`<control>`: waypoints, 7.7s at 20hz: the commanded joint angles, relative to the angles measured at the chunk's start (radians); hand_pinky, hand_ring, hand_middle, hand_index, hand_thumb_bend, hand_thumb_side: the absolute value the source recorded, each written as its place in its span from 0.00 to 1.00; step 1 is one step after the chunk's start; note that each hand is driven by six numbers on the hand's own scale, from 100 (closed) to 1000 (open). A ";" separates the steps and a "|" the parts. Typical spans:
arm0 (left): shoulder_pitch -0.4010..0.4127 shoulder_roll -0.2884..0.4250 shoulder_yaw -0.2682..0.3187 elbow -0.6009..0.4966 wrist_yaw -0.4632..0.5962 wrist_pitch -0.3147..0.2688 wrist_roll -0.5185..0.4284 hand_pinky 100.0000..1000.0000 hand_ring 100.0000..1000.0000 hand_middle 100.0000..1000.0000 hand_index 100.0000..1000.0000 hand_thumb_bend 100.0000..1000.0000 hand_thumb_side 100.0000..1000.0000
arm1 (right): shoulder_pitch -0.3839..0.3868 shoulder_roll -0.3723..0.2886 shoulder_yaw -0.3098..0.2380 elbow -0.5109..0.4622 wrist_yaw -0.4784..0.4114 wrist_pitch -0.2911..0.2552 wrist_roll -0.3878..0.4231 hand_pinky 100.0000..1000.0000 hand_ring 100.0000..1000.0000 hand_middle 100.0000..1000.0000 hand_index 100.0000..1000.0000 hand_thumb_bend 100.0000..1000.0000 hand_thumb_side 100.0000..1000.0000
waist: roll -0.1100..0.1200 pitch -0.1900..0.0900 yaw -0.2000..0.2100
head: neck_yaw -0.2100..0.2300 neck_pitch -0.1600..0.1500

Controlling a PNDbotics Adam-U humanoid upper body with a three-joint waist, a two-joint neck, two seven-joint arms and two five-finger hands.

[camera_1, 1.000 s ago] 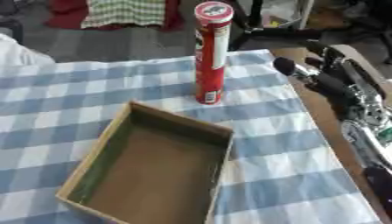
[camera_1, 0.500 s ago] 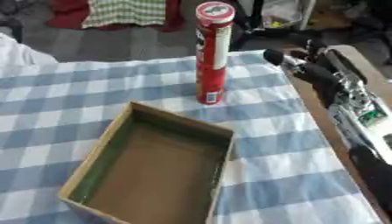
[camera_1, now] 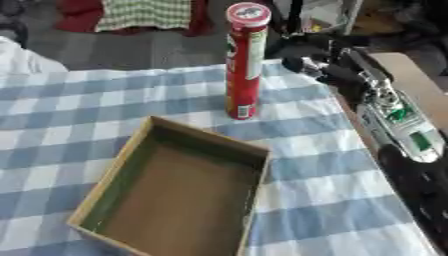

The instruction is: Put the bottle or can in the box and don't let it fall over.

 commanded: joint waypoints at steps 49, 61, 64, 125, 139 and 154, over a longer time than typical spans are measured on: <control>-0.032 0.003 -0.009 -0.014 -0.001 0.002 -0.021 1.00 1.00 0.88 0.77 0.25 0.61 | -0.221 0.090 0.001 0.215 0.019 -0.103 0.152 0.97 1.00 1.00 0.92 1.00 0.31 | 0.000 0.039 0.032 | -0.035 -0.060; -0.039 0.001 -0.011 -0.015 -0.003 0.004 -0.025 1.00 1.00 0.88 0.77 0.25 0.61 | -0.258 0.093 -0.003 0.241 0.027 -0.113 0.155 0.96 1.00 0.99 0.90 1.00 0.34 | -0.004 0.062 0.047 | -0.050 -0.078; -0.040 0.000 -0.012 -0.016 -0.004 0.004 -0.026 1.00 1.00 0.88 0.77 0.25 0.62 | -0.269 0.090 -0.005 0.252 0.038 -0.117 0.142 0.96 1.00 0.99 0.90 1.00 0.36 | -0.005 0.069 0.051 | -0.057 -0.087; -0.052 -0.003 -0.017 -0.022 -0.014 0.008 -0.044 1.00 1.00 0.88 0.77 0.23 0.63 | -0.337 0.064 -0.015 0.259 0.132 -0.123 0.159 0.92 1.00 0.95 0.90 1.00 0.49 | -0.025 0.136 0.081 | -0.081 -0.143; -0.049 -0.003 -0.013 -0.022 -0.015 0.005 -0.044 1.00 1.00 0.88 0.77 0.21 0.64 | -0.336 0.070 -0.009 0.256 0.071 -0.104 0.101 0.91 0.87 0.78 0.68 1.00 0.34 | -0.023 0.137 0.087 | -0.081 -0.143; -0.045 -0.002 -0.011 -0.022 -0.015 0.003 -0.047 1.00 1.00 0.88 0.77 0.20 0.65 | -0.331 0.065 -0.015 0.251 0.038 -0.040 -0.014 0.91 0.70 0.53 0.40 0.79 0.13 | -0.023 0.136 0.087 | -0.084 -0.140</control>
